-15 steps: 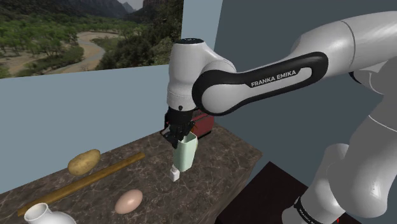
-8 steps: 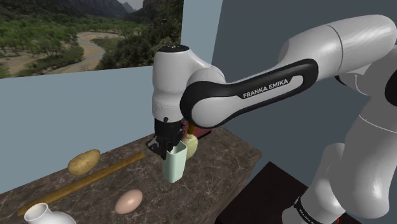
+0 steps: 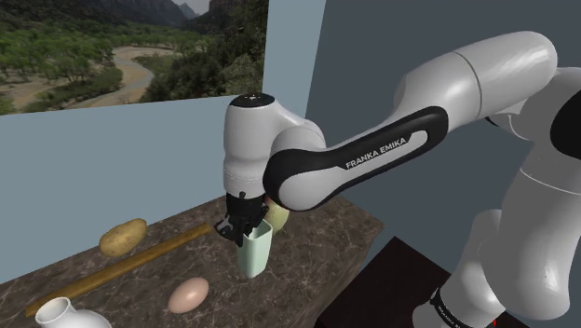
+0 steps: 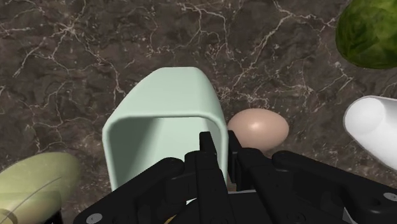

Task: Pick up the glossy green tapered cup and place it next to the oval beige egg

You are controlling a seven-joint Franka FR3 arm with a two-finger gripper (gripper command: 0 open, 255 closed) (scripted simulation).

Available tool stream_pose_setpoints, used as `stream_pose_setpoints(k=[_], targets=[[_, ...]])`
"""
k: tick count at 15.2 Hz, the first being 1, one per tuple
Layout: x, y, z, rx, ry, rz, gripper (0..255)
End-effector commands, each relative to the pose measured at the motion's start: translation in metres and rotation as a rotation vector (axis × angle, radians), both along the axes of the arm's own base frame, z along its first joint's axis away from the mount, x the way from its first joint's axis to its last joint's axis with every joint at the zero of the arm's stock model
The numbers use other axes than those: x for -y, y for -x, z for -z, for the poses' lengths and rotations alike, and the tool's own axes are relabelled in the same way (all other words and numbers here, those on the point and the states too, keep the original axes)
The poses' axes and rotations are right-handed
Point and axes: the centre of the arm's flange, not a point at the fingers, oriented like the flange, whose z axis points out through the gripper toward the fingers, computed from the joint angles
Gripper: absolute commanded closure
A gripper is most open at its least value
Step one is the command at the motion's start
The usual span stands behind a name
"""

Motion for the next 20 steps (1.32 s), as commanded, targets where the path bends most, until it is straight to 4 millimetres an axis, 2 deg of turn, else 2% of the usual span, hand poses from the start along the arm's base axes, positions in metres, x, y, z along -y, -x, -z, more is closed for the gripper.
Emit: stream_pose_setpoints(k=[1,20], targets=[[0.000,-0.001,0.010,0.001,-0.001,0.000,255],[0.000,-0.001,0.111,0.001,-0.001,0.000,255]])
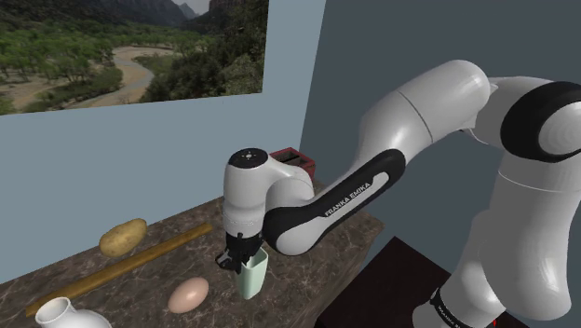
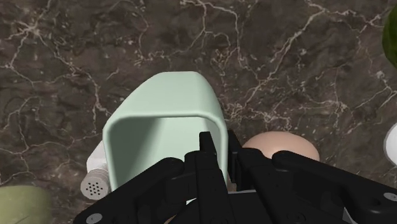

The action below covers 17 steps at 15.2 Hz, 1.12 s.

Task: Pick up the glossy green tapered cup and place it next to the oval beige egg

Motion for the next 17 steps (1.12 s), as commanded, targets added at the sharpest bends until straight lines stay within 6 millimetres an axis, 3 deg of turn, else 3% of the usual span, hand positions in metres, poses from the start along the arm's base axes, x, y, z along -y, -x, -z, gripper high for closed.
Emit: stream_pose_setpoints(k=[1,8,15,16,17], targets=[[0.000,0.000,0.011,0.001,-0.001,0.000,255],[0.000,0.000,0.047,0.001,-0.001,0.000,255],[0.000,0.000,0.047,0.001,-0.001,0.000,255],[0.000,0.000,0.047,0.001,-0.001,0.000,0],[0.000,0.000,0.047,0.001,-0.001,0.000,0]])
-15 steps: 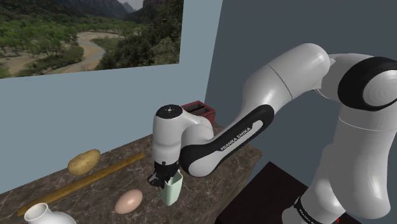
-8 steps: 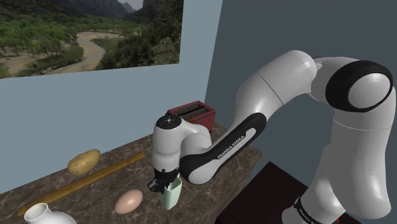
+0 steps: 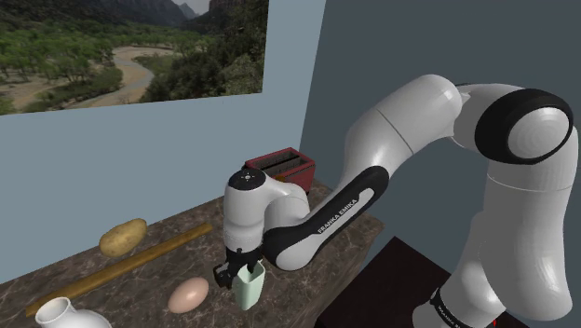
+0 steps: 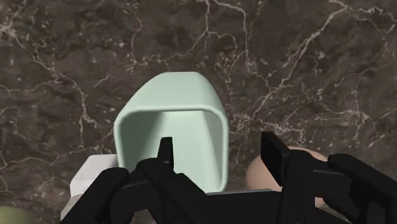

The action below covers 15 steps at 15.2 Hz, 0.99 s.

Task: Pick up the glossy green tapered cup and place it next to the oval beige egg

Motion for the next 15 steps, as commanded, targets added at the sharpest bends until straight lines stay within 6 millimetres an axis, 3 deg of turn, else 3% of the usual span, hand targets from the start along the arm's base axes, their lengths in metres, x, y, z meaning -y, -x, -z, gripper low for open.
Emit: stream_pose_setpoints(k=[1,4,8,15], targets=[[0.000,0.000,0.000,0.000,0.000,0.000,0],[0.000,0.000,0.000,0.000,0.000,0.000,0],[-0.001,0.003,-0.050,0.000,0.000,0.000,0],[-0.001,0.003,-0.050,0.000,0.000,0.000,0]])
